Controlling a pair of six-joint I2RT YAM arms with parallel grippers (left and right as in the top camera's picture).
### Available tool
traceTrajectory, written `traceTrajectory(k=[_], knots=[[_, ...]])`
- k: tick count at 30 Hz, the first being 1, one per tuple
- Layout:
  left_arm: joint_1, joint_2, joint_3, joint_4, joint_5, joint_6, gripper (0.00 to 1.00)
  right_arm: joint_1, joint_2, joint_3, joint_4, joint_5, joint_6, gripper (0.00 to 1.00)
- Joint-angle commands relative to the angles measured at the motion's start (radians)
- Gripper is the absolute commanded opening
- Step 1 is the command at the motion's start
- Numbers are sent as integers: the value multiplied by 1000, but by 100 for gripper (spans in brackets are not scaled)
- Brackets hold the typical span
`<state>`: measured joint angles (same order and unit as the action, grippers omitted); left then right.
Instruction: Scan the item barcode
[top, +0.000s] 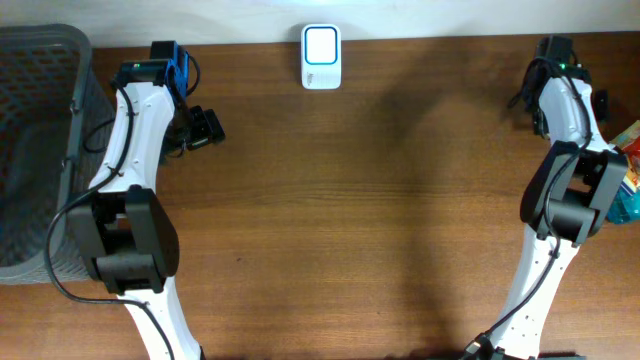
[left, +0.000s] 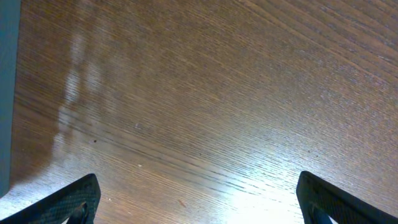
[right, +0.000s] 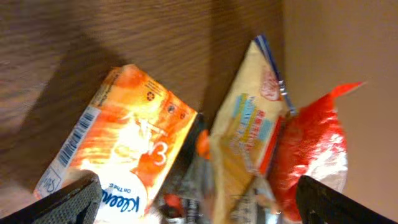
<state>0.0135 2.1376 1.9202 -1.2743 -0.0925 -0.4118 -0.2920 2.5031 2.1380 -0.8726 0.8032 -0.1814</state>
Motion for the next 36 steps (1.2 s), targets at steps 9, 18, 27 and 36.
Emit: traceTrajectory(k=[9,18,27,36], knots=[[1,-6,-5,-1,7,0,99,-9,-264,8,-87,-143,254,98],[1,-6,-5,-1,7,1,99,-28,-571,8,-351,-375,457,99],[1,-6,-5,-1,7,0,99,-28,-671,1,-655,-479,480,99],[1,-6,-5,-1,7,0,99,-28,-901,-292,-577,-489,479,99]])
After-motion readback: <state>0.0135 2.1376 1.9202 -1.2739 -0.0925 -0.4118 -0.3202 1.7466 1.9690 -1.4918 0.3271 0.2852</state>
